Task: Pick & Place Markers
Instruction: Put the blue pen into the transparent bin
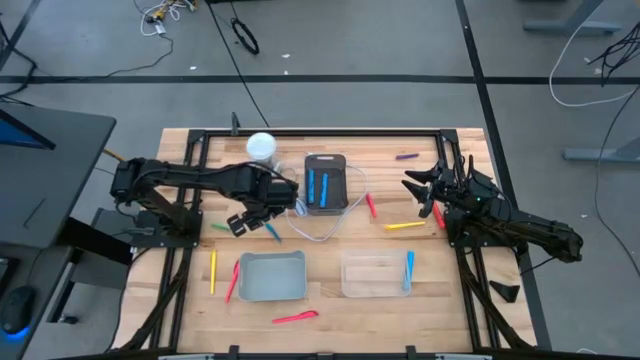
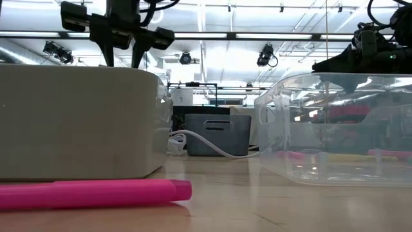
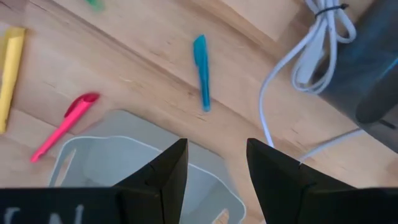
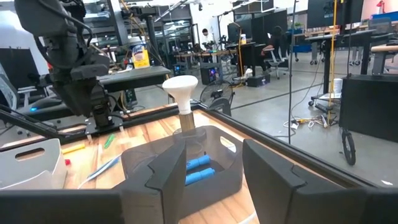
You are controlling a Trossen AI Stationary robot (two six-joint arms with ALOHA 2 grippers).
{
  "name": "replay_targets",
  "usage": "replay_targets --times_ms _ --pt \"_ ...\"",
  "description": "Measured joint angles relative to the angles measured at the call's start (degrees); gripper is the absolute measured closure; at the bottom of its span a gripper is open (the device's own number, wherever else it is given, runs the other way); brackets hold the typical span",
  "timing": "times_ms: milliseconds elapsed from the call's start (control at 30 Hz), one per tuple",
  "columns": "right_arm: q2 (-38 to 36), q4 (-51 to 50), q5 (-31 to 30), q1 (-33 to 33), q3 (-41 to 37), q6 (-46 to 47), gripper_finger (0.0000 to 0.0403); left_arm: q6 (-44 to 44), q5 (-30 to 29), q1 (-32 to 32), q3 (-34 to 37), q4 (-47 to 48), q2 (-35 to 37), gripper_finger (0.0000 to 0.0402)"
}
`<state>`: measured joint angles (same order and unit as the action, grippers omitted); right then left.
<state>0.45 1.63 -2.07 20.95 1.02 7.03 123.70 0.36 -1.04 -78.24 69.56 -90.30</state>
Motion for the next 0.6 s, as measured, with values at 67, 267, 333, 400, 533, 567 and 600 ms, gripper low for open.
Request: replay_targets --times_ms 67,267,333,400,533,567,600 --pt "0.01 0.00 0.01 -0.02 -0.01 0.00 0.0243 -0.17 -0.02 0.19 0.04 0.06 -0.06 0.0229" --pt "0.02 0.00 0.00 -0.02 0.00 0.00 0.0243 -1.20 -0.08 0.26 0.04 0.00 -2.18 0.0230" --pt "0.00 0.00 -0.02 0.00 -0.01 0.00 0.0243 -1.33 -0.05 0.46 0.04 -0.03 -2.76 0.0230" --pt "0.01 0.00 0.00 -0.01 -0.02 0.00 0.0243 -1.41 -0.02 0.57 -0.02 -0.57 -3.78 0.0230" --pt "0.02 0.00 -0.01 -0.02 -0.01 0.00 0.0243 -1.77 0.28 0.61 0.00 -2.14 -6.17 0.0230" --pt "0.02 0.00 0.00 -0.01 -0.01 0.00 0.0243 -1.77 0.58 0.60 0.00 -2.24 -6.73 0.0230" --pt "0.01 0.00 -0.01 0.00 -0.02 0.00 0.0243 -1.77 0.79 0.59 0.00 -2.40 -7.28 0.0230"
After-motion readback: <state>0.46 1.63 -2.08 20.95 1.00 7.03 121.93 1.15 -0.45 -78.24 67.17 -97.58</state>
